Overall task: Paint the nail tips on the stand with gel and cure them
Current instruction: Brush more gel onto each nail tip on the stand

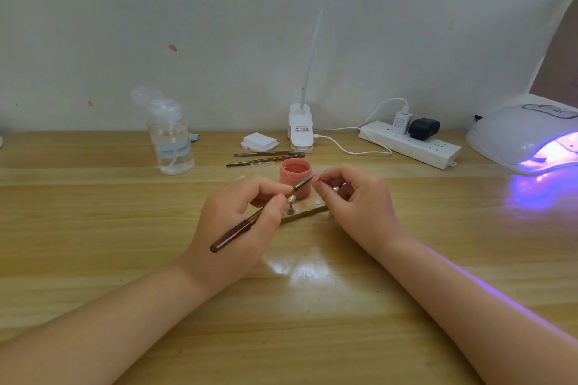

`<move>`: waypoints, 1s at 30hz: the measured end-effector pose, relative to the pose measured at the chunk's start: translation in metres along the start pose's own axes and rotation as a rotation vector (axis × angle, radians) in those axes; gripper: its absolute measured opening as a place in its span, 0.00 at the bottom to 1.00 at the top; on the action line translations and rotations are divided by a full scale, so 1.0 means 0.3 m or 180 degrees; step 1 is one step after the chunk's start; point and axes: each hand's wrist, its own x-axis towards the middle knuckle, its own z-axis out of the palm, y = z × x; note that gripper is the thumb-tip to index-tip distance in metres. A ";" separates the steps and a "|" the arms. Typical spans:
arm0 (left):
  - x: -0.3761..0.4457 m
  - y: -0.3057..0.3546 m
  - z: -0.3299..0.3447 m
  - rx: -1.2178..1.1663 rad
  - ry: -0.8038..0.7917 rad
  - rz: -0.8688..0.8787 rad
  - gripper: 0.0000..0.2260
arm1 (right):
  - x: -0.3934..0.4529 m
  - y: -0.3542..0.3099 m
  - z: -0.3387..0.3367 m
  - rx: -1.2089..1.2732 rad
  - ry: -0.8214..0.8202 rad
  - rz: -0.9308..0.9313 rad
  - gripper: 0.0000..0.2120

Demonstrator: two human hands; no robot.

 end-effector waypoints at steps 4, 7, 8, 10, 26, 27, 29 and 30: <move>0.004 -0.007 0.005 0.0112 -0.0092 -0.0022 0.07 | -0.001 0.004 -0.001 -0.0034 -0.0027 -0.0017 0.02; -0.003 -0.017 0.002 0.0028 -0.0143 -0.0077 0.09 | -0.002 0.002 -0.002 -0.0032 -0.0032 -0.0006 0.02; -0.005 -0.017 0.001 -0.0012 -0.0112 -0.0072 0.09 | -0.001 0.002 -0.003 -0.0032 -0.0037 0.0010 0.02; -0.005 -0.010 0.001 -0.0056 -0.0024 -0.0090 0.09 | -0.001 0.002 -0.003 -0.0016 -0.0063 0.0020 0.02; 0.000 0.003 0.006 -0.0102 -0.0151 -0.0185 0.09 | -0.004 -0.008 -0.006 0.0200 -0.0159 0.0128 0.02; -0.002 -0.001 0.005 -0.0094 -0.0149 -0.0217 0.10 | -0.005 -0.010 -0.007 0.0211 -0.0173 0.0122 0.02; -0.007 -0.006 0.003 -0.0163 -0.0094 -0.0220 0.10 | -0.006 -0.014 -0.008 0.0231 -0.0180 0.0110 0.03; -0.009 -0.005 0.003 -0.0207 -0.0052 -0.0198 0.10 | -0.007 -0.017 -0.008 0.0233 -0.0175 0.0103 0.03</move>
